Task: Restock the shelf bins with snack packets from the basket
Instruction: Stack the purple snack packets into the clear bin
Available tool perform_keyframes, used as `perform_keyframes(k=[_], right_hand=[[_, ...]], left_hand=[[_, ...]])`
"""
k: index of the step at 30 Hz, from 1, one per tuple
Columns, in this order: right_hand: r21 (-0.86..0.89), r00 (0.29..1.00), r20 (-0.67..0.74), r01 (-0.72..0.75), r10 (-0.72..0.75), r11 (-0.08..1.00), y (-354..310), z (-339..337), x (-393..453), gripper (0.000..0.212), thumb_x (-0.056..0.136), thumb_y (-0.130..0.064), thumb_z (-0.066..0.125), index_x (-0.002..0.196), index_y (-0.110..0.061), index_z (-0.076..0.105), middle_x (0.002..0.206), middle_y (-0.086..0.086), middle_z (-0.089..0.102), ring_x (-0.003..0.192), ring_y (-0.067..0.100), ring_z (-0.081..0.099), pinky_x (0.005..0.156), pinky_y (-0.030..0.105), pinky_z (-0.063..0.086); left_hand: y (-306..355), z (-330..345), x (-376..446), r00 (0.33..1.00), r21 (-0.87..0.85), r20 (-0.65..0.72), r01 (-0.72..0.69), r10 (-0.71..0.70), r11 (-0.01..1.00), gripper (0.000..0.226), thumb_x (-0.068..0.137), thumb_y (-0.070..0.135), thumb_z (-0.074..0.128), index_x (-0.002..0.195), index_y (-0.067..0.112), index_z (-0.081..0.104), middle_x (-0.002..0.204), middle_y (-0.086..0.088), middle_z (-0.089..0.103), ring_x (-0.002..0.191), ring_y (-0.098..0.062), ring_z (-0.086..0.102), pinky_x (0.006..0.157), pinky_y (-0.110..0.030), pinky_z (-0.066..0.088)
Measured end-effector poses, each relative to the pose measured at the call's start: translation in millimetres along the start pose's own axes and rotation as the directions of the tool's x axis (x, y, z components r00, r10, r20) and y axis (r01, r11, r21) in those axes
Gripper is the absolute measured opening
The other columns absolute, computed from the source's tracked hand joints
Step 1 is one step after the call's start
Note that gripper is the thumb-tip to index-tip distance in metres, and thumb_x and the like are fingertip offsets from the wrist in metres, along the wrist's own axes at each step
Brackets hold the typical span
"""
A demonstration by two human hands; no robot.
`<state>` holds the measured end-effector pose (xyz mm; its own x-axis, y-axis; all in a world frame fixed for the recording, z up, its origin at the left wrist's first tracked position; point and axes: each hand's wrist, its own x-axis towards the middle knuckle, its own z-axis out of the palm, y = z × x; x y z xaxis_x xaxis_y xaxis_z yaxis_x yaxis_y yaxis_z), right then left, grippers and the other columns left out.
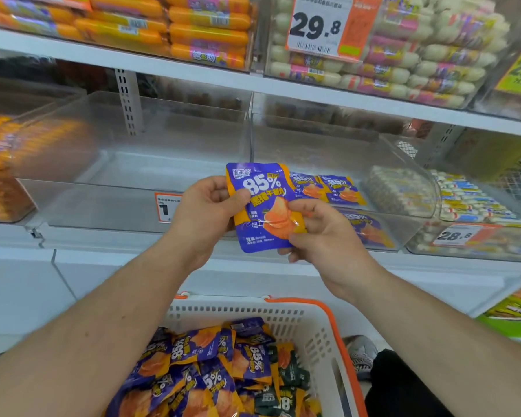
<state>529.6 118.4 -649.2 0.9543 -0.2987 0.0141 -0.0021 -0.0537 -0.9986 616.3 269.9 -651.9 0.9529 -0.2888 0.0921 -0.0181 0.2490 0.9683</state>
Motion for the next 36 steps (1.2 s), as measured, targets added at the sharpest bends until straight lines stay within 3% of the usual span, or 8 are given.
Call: perform_keyframes(k=[4,7,9,13,22,26,30,36], right_hand=[[0.123,0.984,-0.175,0.017,0.004,0.992,-25,-7,14,0.030,0.084,0.010,0.062,0.104,-0.013,0.059,0.088,0.014,0.068,0.055,0.023,0.054,0.041,0.021,0.041],[0.060,0.954,-0.299,0.046,-0.026,0.997,-42,-20,34,0.029,0.084,0.001,0.066,0.106,-0.016,0.058,0.080,0.011,0.066,0.044,0.014,0.052,0.041,0.020,0.037],[-0.013,0.944,-0.328,0.029,-0.032,0.999,-46,-27,55,0.029,0.083,-0.004,0.070,0.106,-0.018,0.058,0.086,0.009,0.068,0.051,0.015,0.054,0.042,0.022,0.038],[-0.108,0.942,-0.331,-0.106,0.064,0.989,-40,-30,115,0.022,0.089,-0.001,0.063,0.099,-0.018,0.053,0.088,0.011,0.065,0.049,0.016,0.060,0.038,0.021,0.037],[-0.385,0.945,-0.277,-0.275,0.174,0.881,-6,-7,195,0.018,0.095,0.000,0.052,0.090,-0.017,0.051,0.075,0.003,0.058,0.043,0.013,0.059,0.041,0.023,0.032],[-0.614,0.959,-0.137,-0.278,0.247,0.739,6,-5,205,0.032,0.095,0.002,0.048,0.119,-0.019,0.053,0.083,0.007,0.059,0.068,0.018,0.055,0.056,0.028,0.042],[-0.844,0.980,-0.088,-0.169,0.179,0.510,1,-7,208,0.036,0.093,-0.012,0.060,0.129,-0.005,0.057,0.119,0.016,0.061,0.108,0.029,0.059,0.096,0.040,0.050],[-0.827,0.976,-0.133,-0.205,0.172,0.524,10,-9,213,0.035,0.087,-0.020,0.071,0.118,-0.005,0.062,0.111,0.013,0.066,0.099,0.027,0.063,0.091,0.042,0.053]], left_hand=[[-6,-3,11,0.970,0.405,-0.018,-0.214,0.242,0.889,0.016,0.096,0.025,0.057,0.110,0.022,0.064,0.089,0.013,0.069,0.081,-0.007,0.066,0.078,-0.031,0.054],[-12,-11,20,0.873,0.718,0.180,-0.432,0.454,0.546,0.039,0.090,0.025,0.060,0.129,0.016,0.060,0.115,0.002,0.065,0.103,-0.016,0.059,0.090,-0.029,0.047],[-14,-14,24,0.819,0.785,0.332,-0.515,0.468,0.344,0.047,0.086,0.034,0.049,0.128,0.017,0.062,0.122,-0.002,0.065,0.109,-0.021,0.059,0.092,-0.030,0.045],[-23,-14,30,0.816,0.847,0.360,-0.489,0.452,0.207,0.049,0.081,0.028,0.046,0.125,0.018,0.066,0.116,-0.003,0.070,0.099,-0.025,0.068,0.083,-0.040,0.050],[-34,-10,34,0.786,0.871,0.311,-0.461,0.534,0.171,0.048,0.076,0.026,0.041,0.112,0.020,0.073,0.102,0.004,0.075,0.085,-0.017,0.071,0.076,-0.036,0.047],[-34,-9,34,0.780,0.868,0.302,-0.462,0.548,0.180,0.048,0.076,0.026,0.041,0.110,0.021,0.073,0.102,0.004,0.074,0.085,-0.017,0.071,0.076,-0.035,0.047],[-36,-9,34,0.765,0.868,0.305,-0.468,0.567,0.165,0.047,0.075,0.025,0.042,0.110,0.020,0.073,0.103,0.004,0.074,0.086,-0.017,0.071,0.076,-0.033,0.047],[-36,-9,35,0.757,0.870,0.309,-0.470,0.576,0.150,0.048,0.075,0.025,0.042,0.111,0.019,0.073,0.104,0.003,0.074,0.086,-0.017,0.071,0.076,-0.034,0.047]])
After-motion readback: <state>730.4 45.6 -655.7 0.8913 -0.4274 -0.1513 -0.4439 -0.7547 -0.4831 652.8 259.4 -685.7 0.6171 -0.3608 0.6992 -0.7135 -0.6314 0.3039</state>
